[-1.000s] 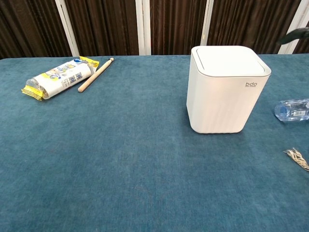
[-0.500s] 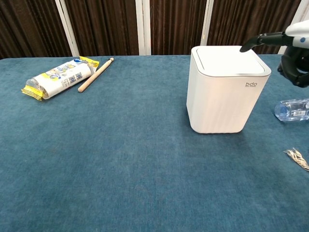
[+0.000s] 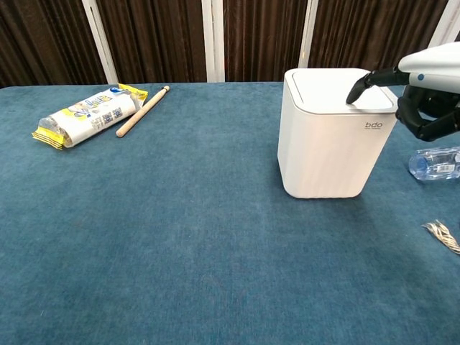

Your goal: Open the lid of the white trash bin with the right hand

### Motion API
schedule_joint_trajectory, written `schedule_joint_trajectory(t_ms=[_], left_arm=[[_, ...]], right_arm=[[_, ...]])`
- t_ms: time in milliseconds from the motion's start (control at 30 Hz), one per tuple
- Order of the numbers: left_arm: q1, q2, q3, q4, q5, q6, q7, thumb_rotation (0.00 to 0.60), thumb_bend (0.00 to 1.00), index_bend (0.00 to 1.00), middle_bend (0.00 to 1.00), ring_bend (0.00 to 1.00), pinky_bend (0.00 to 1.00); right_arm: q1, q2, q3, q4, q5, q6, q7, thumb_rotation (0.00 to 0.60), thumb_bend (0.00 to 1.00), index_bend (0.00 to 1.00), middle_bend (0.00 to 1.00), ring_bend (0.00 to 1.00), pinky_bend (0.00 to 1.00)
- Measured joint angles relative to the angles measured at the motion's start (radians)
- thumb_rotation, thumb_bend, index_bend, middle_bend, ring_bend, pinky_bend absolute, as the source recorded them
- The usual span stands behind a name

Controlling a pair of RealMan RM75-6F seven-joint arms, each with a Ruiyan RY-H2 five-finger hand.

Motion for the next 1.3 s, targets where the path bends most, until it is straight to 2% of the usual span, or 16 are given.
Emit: schedule_joint_trajectory(t_ms=[200,267,333,400,433,533,600,667,833,967,1067,1200,1300], left_arm=[[0.001,0.0,0.0,0.001,0.002,0.003,-0.003,0.6,0.16,0.17,0.04,0.0,0.0],[0.001,0.0,0.0,0.001,0.002,0.002,-0.003,0.6,0.16,0.17,0.04,0.0,0.0],[0.001,0.001,0.0,0.001,0.003,0.003,-0.003,0.6,0.16,0.17,0.04,0.0,0.0],[0.003,0.001,0.0,0.002,0.002,0.005,-0.004,0.6,0.16,0.17,0.04,0.0,0.0],[0.003,0.001,-0.001,0.002,0.001,0.005,-0.004,0.6,0.16,0.17,0.04,0.0,0.0],[0.004,0.002,-0.002,0.002,-0.003,0.006,-0.007,0.6,0.16,0.17,0.04,0.0,0.0],[0.005,0.002,-0.002,0.002,-0.002,0.007,-0.008,0.6,0.16,0.17,0.04,0.0,0.0],[0.004,0.001,-0.002,0.002,-0.002,0.006,-0.007,0.6,0.16,0.17,0.04,0.0,0.0],[0.002,0.0,0.001,-0.001,0.004,0.001,0.002,0.6,0.16,0.17,0.04,0.0,0.0],[0.002,0.0,0.005,-0.005,0.012,0.001,0.009,0.6,0.16,0.17,0.04,0.0,0.0],[0.003,0.0,0.006,-0.006,0.015,0.004,0.011,0.6,0.16,0.17,0.04,0.0,0.0],[0.003,-0.001,0.005,-0.006,0.011,0.002,0.015,0.6,0.16,0.17,0.04,0.0,0.0],[0.001,0.0,0.006,-0.008,0.01,-0.003,0.021,0.6,0.16,0.17,0.04,0.0,0.0]], right_arm=[[0.017,-0.005,-0.014,0.004,0.036,0.01,-0.026,0.6,0.98,0.43,0.83,0.88,0.77],[0.022,-0.004,-0.017,0.001,0.042,0.016,-0.033,0.6,0.98,0.44,0.83,0.88,0.77],[0.026,-0.002,-0.019,-0.003,0.043,0.022,-0.036,0.6,0.97,0.41,0.83,0.88,0.77],[0.026,0.0,-0.017,-0.008,0.041,0.03,-0.03,0.6,0.89,0.31,0.83,0.85,0.77],[0.024,0.002,-0.014,-0.011,0.036,0.038,-0.021,0.6,0.79,0.25,0.79,0.81,0.77],[0.009,0.006,0.0,-0.022,0.013,0.078,0.028,0.6,0.52,0.15,0.61,0.68,0.75],[-0.011,0.011,0.008,-0.028,-0.013,0.121,0.073,0.6,0.42,0.11,0.52,0.61,0.7],[-0.047,0.021,0.012,-0.035,-0.049,0.185,0.125,0.6,0.38,0.08,0.46,0.57,0.65],[-0.172,0.082,-0.021,-0.046,-0.119,0.317,0.221,0.6,0.37,0.06,0.4,0.53,0.59],[-0.236,0.112,-0.074,-0.024,-0.163,0.347,0.293,0.6,0.33,0.06,0.38,0.51,0.56],[-0.271,0.109,-0.103,0.029,-0.201,0.374,0.339,0.6,0.3,0.06,0.3,0.42,0.51],[-0.314,0.069,-0.131,0.121,-0.245,0.425,0.358,0.6,0.29,0.06,0.18,0.27,0.37],[-0.341,0.018,-0.146,0.208,-0.289,0.469,0.388,0.6,0.29,0.06,0.16,0.22,0.28]])
